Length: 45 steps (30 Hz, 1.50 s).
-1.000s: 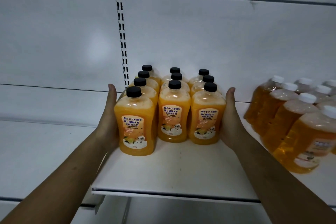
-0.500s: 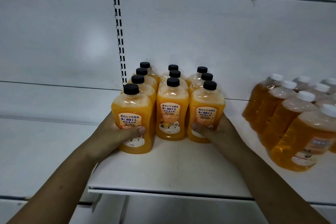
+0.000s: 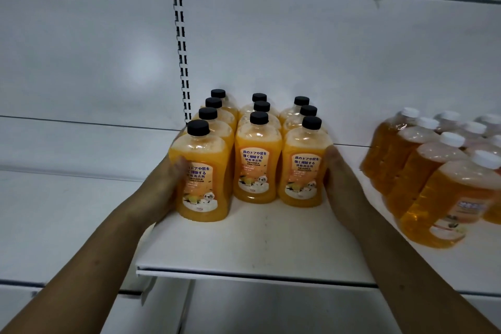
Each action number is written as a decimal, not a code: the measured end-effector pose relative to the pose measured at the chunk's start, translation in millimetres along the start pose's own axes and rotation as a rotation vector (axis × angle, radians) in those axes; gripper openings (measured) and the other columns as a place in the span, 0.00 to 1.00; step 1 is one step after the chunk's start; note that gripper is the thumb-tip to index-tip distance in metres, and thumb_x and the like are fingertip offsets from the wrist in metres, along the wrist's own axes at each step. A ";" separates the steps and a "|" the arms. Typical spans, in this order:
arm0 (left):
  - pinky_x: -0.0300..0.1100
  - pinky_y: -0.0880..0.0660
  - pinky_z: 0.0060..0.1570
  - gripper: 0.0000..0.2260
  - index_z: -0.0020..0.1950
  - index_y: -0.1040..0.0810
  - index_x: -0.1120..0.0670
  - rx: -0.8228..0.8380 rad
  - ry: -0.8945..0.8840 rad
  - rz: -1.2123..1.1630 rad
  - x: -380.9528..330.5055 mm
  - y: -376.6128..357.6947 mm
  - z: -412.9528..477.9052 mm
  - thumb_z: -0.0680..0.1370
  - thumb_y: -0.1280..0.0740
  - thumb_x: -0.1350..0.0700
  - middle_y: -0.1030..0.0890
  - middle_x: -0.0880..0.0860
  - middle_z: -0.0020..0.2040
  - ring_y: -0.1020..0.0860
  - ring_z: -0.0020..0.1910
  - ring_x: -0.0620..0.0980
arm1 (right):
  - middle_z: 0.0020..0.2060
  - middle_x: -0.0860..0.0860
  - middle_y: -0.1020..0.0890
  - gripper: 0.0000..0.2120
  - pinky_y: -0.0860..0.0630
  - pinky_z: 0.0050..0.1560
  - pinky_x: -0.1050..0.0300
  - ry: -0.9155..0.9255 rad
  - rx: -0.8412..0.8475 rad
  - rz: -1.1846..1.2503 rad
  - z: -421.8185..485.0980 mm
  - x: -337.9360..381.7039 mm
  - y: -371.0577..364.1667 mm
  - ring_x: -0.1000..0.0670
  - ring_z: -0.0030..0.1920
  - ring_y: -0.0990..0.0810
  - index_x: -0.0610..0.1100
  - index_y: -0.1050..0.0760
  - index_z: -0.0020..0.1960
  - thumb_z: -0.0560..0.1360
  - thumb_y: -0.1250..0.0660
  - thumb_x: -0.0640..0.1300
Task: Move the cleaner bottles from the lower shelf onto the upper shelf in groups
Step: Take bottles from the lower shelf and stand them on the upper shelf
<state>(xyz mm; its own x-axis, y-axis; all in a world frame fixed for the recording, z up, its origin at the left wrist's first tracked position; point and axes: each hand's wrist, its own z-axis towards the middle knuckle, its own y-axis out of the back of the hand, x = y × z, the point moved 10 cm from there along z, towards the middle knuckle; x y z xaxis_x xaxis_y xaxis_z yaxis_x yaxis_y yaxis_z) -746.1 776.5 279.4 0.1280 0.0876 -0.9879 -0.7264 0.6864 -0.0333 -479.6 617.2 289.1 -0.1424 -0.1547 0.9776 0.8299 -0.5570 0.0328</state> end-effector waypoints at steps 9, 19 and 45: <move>0.56 0.19 0.57 0.35 0.82 0.36 0.43 -0.149 0.159 -0.217 -41.1 3.4 51.3 0.79 0.46 0.27 0.28 0.55 0.78 0.20 0.67 0.60 | 0.63 0.45 0.15 0.37 0.18 0.58 0.44 -0.170 -0.047 0.266 39.0 24.1 -5.4 0.44 0.59 0.13 0.51 0.30 0.76 0.78 0.47 0.75; 0.57 0.22 0.63 0.35 0.80 0.30 0.48 -0.103 0.125 -0.356 -22.8 3.4 60.9 0.79 0.39 0.29 0.19 0.56 0.69 0.17 0.64 0.60 | 0.59 0.48 0.13 0.36 0.17 0.54 0.45 -0.163 -0.063 0.390 35.4 20.8 -6.4 0.44 0.57 0.13 0.52 0.27 0.73 0.80 0.53 0.74; 0.50 0.15 0.41 0.32 0.74 0.25 0.46 -0.123 0.177 -0.438 -10.2 -8.8 34.3 0.81 0.48 0.29 0.13 0.56 0.57 0.12 0.48 0.56 | 0.60 0.44 0.14 0.39 0.23 0.66 0.35 -0.257 -0.050 0.354 12.6 -16.2 -11.4 0.41 0.61 0.15 0.55 0.20 0.67 0.78 0.58 0.76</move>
<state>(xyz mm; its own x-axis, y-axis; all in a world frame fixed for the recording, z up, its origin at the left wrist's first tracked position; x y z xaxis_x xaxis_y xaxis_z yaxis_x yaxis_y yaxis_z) -717.9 794.3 294.9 0.3301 -0.3217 -0.8874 -0.7057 0.5403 -0.4583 -480.0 636.3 275.5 0.2903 -0.1391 0.9468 0.7754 -0.5456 -0.3179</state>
